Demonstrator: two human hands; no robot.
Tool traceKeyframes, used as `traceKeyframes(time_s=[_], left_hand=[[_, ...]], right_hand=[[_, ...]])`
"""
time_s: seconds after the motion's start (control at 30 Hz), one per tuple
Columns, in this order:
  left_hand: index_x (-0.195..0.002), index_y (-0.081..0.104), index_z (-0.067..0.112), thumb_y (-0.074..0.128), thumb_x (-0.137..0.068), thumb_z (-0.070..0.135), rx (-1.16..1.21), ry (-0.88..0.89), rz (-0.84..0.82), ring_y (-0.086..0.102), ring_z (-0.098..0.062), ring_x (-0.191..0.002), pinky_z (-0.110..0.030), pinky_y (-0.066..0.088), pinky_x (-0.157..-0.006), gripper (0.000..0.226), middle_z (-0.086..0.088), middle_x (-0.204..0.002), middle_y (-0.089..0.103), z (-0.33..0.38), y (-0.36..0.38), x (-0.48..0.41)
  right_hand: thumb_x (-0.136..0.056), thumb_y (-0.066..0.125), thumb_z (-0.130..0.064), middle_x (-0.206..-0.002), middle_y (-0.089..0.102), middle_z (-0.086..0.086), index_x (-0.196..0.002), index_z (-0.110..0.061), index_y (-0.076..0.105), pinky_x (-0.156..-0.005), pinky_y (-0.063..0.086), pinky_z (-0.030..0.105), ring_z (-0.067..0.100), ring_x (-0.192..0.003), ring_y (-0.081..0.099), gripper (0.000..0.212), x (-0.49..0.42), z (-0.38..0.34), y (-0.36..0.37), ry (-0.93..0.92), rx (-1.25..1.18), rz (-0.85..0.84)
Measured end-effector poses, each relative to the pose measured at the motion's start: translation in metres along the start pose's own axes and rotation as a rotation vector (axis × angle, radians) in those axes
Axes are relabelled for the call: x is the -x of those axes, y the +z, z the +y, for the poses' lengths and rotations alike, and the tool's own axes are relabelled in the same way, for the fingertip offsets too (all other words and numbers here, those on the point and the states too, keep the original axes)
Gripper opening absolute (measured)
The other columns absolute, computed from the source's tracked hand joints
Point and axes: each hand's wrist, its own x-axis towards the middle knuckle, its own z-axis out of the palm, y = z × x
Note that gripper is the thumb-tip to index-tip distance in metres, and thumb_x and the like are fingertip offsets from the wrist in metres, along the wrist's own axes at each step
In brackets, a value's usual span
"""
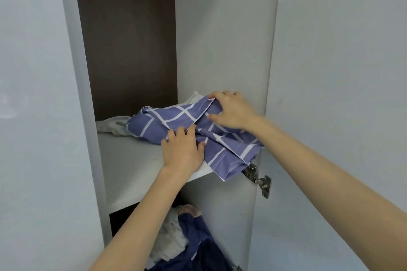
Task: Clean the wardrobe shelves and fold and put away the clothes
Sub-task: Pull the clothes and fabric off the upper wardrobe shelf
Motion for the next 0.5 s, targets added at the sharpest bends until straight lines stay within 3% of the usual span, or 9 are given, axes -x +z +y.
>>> traceKeyframes(time_s=[0.07,0.13,0.23,0.3,0.5], left_hand=[[-0.147,0.028,0.024,0.039,-0.098,0.046,-0.030,0.007,0.035,0.030,-0.030,-0.137,-0.045,0.032,-0.109,0.055,-0.005,-0.148,0.037,-0.001,0.001,-0.001],[-0.146,0.028,0.025,0.040,-0.098,0.046,-0.044,0.003,0.070,0.031,-0.029,-0.137,-0.042,0.032,-0.108,0.054,-0.005,-0.147,0.038,-0.003,0.003,-0.002],[-0.147,0.027,0.026,0.042,-0.097,0.047,-0.040,0.001,0.109,0.032,-0.028,-0.135,-0.039,0.033,-0.107,0.056,-0.003,-0.148,0.038,-0.004,0.003,-0.002],[-0.149,0.023,0.026,0.044,-0.096,0.047,-0.013,-0.005,0.113,0.029,-0.028,-0.137,-0.040,0.033,-0.108,0.060,-0.004,-0.150,0.034,-0.004,0.001,-0.003],[-0.152,-0.001,0.033,0.061,-0.088,0.049,0.080,-0.048,0.117,0.009,-0.040,-0.144,-0.054,0.031,-0.108,0.091,-0.013,-0.160,0.001,0.001,-0.029,-0.028]], right_hand=[[-0.083,0.064,-0.054,-0.147,0.033,0.011,-0.149,-0.036,0.023,-0.107,0.035,0.048,0.039,-0.129,0.034,0.080,-0.017,0.006,0.016,0.053,0.083,-0.186],[-0.084,0.061,-0.057,-0.145,0.032,0.011,-0.147,-0.036,0.028,-0.104,0.036,0.046,0.040,-0.125,0.037,0.074,-0.026,0.011,0.036,0.066,0.227,-0.198],[-0.093,0.055,-0.037,-0.130,0.049,0.009,-0.125,-0.025,0.056,-0.088,0.042,0.038,0.036,-0.113,0.048,0.034,-0.032,0.018,0.053,0.007,0.288,0.001],[-0.093,0.054,-0.026,-0.124,0.053,0.008,-0.113,-0.020,0.058,-0.079,0.041,0.035,0.034,-0.108,0.050,0.021,-0.036,0.021,0.053,-0.059,0.200,0.099],[-0.092,0.050,-0.006,-0.125,0.052,0.011,-0.109,-0.012,0.056,-0.079,0.038,0.036,0.035,-0.104,0.047,0.019,-0.054,0.015,0.016,-0.166,0.064,0.507]])
